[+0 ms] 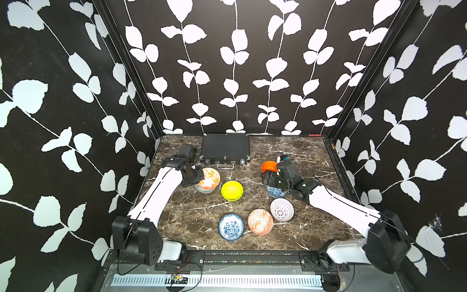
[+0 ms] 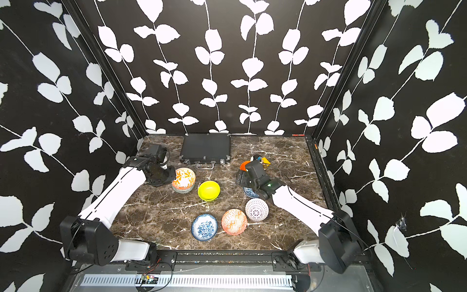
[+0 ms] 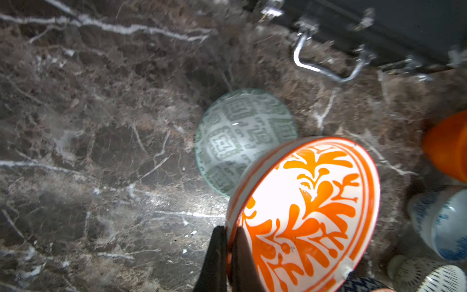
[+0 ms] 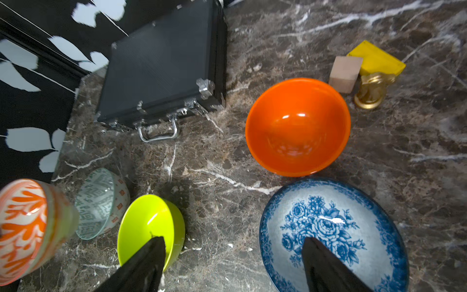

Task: Stack the bowls
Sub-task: Place the bowl on the bowl.

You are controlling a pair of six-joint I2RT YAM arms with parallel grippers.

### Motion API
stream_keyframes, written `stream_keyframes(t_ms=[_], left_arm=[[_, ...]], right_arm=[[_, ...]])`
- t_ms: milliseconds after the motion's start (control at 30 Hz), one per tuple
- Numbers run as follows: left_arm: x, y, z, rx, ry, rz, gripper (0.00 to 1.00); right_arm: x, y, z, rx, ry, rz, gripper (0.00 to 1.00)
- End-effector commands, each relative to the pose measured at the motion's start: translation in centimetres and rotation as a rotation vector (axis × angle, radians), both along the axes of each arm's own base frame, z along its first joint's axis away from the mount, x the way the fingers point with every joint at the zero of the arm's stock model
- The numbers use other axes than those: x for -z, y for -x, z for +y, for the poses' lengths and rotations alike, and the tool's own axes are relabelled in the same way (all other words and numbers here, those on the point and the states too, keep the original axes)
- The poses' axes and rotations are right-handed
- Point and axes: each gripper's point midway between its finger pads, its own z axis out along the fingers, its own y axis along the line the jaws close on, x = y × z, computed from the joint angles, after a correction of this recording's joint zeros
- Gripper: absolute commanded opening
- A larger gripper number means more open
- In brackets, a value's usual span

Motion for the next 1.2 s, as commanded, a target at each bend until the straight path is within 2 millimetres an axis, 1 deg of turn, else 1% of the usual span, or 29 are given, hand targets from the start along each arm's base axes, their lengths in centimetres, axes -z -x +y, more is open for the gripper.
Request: stream_keyframes(t_ms=[0,133,233,400,500,633,833,967,1167], left_arm=[[-0.6,-0.5,0.5,-0.004,-0.005,-0.035,0.0],[-0.2,-1.5,0.2,-0.011,0.022,-0.059,0.0],[0.4,-2.0,0.0,-0.024,0.043,-0.062,0.0],[2.2,-2.3,0.7,-0.087,0.083,-0.051,0.0],[2.6,-2.7,1.2,-0.116,0.108,-0.071,0.0],[2.5,-3.5,0.7,-0.109,0.139,-0.103,0.0],[3.1,-3.9,0.5,-0.125,0.161,-0.112,0.0],[3.7,-4.0,0.4,-0.132,0.168,-0.102,0.0],[4.6,-3.7,0.2,-0.146,0.189,-0.089,0.0]], right_arm=[[-2.5,-1.1,-0.6,0.048,-0.048,-0.133,0.99],[-2.1,-0.6,-2.2,0.106,-0.03,-0.13,0.99],[-1.7,-0.5,-2.7,0.116,-0.042,-0.128,0.99],[-1.7,-0.4,-2.6,0.095,-0.055,-0.148,0.99],[-1.7,-0.3,-2.7,0.095,-0.058,-0.156,0.99],[-1.6,-0.2,-2.6,0.086,-0.07,-0.163,0.99],[-1.5,-0.2,-2.1,0.068,-0.078,-0.156,0.99],[-1.4,-0.2,-2.1,0.065,-0.078,-0.155,0.99],[-1.3,-0.2,-2.0,0.059,-0.079,-0.153,0.99]])
